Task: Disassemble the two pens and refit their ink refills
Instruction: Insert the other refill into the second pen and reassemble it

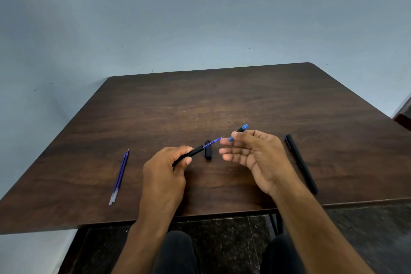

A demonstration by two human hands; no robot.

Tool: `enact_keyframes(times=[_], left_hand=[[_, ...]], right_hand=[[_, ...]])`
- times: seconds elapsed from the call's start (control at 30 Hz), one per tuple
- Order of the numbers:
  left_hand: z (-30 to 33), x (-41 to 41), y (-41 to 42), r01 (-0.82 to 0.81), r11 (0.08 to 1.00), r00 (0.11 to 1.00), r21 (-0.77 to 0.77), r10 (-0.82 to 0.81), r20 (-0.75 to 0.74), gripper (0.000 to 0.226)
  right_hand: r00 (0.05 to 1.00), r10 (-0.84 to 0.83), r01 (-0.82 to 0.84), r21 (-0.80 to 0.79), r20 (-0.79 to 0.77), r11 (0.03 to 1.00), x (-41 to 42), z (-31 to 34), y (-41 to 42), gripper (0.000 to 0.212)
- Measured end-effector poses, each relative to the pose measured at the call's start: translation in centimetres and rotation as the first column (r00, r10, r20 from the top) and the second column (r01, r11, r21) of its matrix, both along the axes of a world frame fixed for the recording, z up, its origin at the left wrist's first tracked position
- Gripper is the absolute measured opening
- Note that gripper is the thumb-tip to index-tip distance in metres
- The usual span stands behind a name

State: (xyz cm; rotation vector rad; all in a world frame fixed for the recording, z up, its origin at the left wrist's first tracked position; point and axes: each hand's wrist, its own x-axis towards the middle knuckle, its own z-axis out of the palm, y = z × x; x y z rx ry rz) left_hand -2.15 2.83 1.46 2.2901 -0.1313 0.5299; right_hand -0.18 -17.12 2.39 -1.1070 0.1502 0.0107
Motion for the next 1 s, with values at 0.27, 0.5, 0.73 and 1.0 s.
enact_keyframes(times=[0.27,0.5,0.73,1.0], left_hand=[[-0.06,0.05,-0.06,0.003,1.0,1.0,0.022,-0.003,0.005,0.029],[-0.07,0.1,-0.31,0.015,1.0,1.0,0.021,-0.016,0.009,0.03],[0.1,0.06,-0.38,0.014,1.0,1.0,0.02,-0.014,-0.017,0.03],[0.15,0.13,-0.81,0.029,1.0,1.0,0.0,-0.029,0.006,0.029]], right_hand=[[0.999,-0.001,0.0,0.043,0.037,0.999,-0.07,-0.06,0.03,0.007],[0.998,-0.022,0.018,0.087,0.055,0.996,0.0,-0.3,0.13,0.022],[0.998,-0.025,0.019,0.094,0.063,0.995,-0.01,-0.42,0.02,0.005],[0.998,0.017,-0.021,0.084,0.054,0.996,-0.35,-0.19,0.76,0.009]])
